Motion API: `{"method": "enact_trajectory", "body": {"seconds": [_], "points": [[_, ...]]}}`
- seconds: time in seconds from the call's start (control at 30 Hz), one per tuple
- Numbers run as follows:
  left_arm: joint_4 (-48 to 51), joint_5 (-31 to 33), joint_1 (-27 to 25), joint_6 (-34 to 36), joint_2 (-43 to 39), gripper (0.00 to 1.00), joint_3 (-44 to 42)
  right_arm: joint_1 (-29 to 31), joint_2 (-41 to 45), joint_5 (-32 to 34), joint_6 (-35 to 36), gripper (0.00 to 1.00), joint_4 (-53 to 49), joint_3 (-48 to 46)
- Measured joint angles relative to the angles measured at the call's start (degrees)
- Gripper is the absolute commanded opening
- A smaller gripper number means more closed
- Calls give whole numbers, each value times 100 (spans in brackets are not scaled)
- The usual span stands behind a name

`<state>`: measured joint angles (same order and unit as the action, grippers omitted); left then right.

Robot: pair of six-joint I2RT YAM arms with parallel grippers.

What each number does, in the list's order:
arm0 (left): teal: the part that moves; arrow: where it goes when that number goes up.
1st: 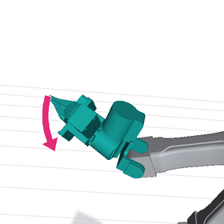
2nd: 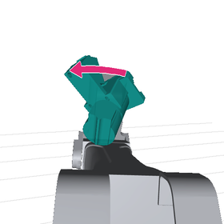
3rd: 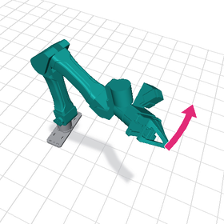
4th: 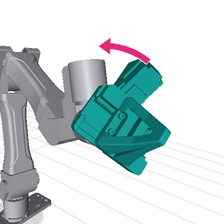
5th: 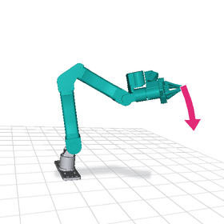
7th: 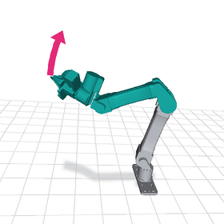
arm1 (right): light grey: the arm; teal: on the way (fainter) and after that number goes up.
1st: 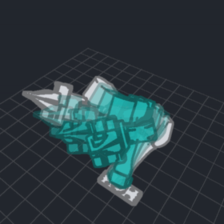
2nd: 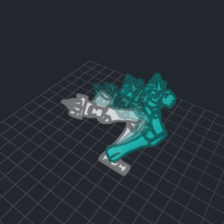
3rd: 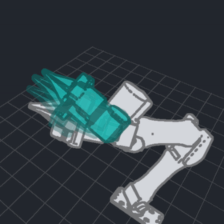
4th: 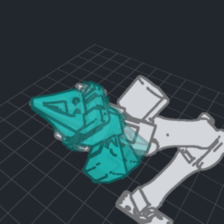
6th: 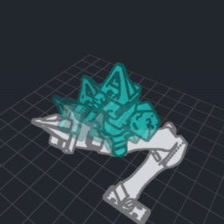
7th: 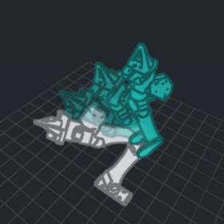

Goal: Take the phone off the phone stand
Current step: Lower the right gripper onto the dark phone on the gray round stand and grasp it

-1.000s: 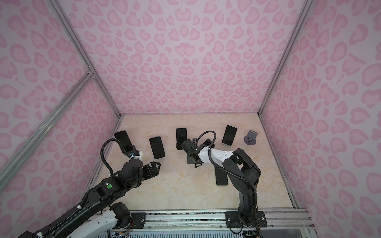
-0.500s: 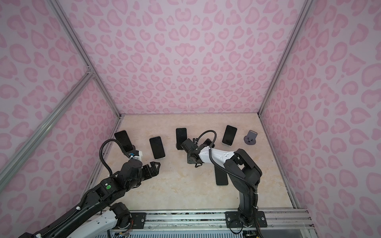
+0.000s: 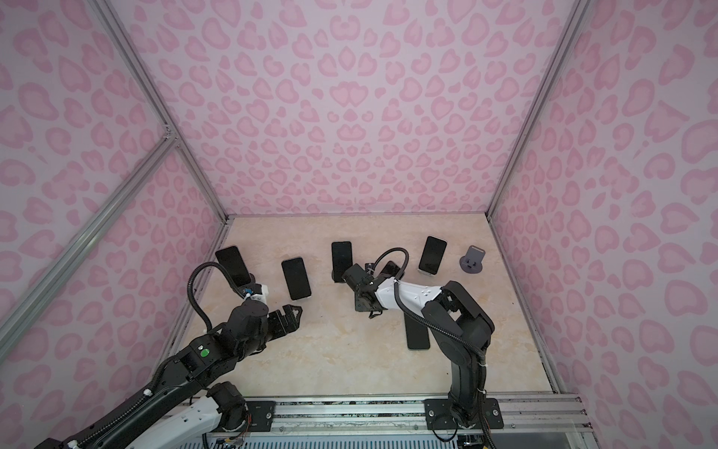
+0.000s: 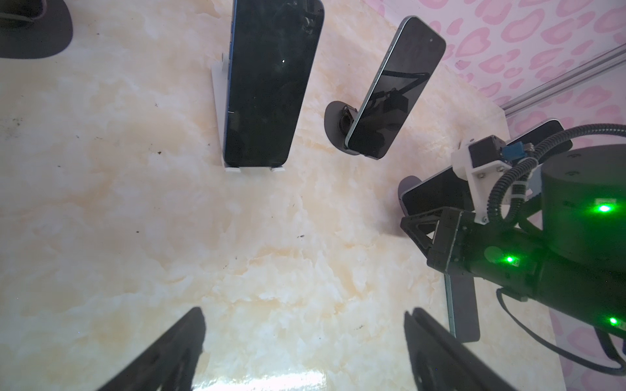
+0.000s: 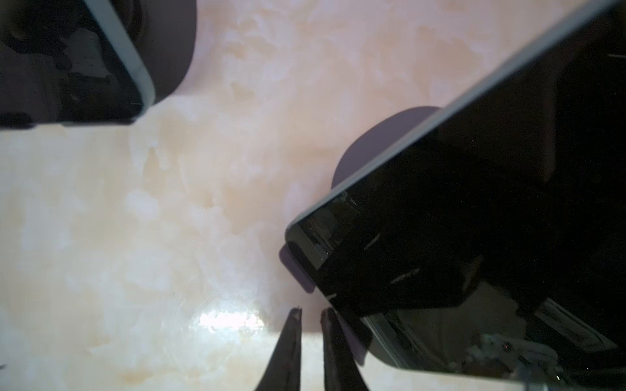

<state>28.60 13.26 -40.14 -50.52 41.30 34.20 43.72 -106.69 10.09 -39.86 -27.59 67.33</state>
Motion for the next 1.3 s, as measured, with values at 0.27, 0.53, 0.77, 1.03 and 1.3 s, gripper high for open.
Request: {"method": "enact_trajectory", "body": {"seconds": [0.27,0.53,0.77,1.03,1.3], "points": [[0,0,0,-39,15,95,2,-35,133,39,-2,16,-7,-205],[-13,-9,0,-42,153,95,2,-149,275,61,-2,16,-20,-413],[-28,-42,0,-42,186,95,0,-181,293,66,2,17,-15,-426],[-39,-66,0,-42,212,95,0,-245,365,59,37,18,-20,-542],[-39,-68,0,-44,234,95,0,-293,463,68,39,18,-24,-634]]}}
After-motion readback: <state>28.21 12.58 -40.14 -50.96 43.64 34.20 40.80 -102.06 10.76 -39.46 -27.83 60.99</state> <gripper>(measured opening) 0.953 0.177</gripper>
